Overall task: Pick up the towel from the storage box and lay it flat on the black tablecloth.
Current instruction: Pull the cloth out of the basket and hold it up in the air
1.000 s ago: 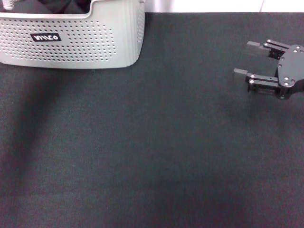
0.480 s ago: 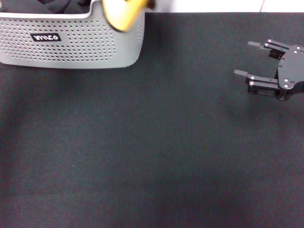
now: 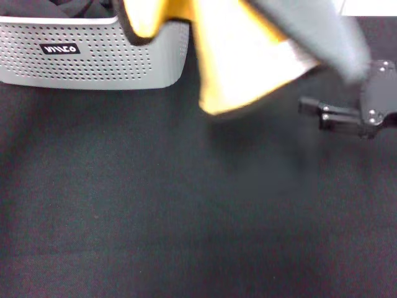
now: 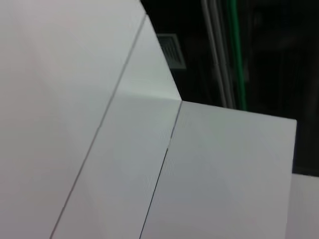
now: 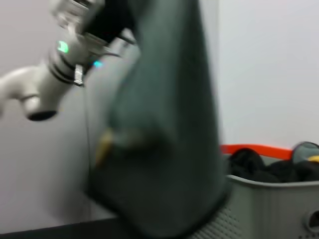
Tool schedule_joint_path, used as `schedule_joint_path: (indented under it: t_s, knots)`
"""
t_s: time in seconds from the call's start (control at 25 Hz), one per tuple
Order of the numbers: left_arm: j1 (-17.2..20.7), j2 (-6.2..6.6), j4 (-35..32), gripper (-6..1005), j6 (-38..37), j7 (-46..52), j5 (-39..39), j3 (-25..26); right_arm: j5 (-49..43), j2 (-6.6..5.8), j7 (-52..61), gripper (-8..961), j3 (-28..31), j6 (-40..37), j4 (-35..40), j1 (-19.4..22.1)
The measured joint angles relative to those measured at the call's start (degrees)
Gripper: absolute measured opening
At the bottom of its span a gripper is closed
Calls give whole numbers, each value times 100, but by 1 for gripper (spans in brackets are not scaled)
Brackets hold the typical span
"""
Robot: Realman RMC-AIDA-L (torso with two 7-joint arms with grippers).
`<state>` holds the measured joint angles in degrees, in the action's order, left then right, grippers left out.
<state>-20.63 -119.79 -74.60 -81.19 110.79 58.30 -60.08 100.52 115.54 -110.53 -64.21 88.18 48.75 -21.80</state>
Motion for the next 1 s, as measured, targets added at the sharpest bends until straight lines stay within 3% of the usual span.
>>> schedule_joint_path:
  t_s: [0.2,0.56,1.0]
  knots:
    - [-63,-19,561,46,-189,-305,-59,-25,2,29,-357,793,-42,397,-121,-52]
    - [-276,-35,1353,46,-172,-987,-295,-19,321,47,-755,746,-46,429,-307,-55]
    - [-380,-47,1567,46,-214,-1210,-475,-123,587,66,-1047,660,-62,335,-960,-376]
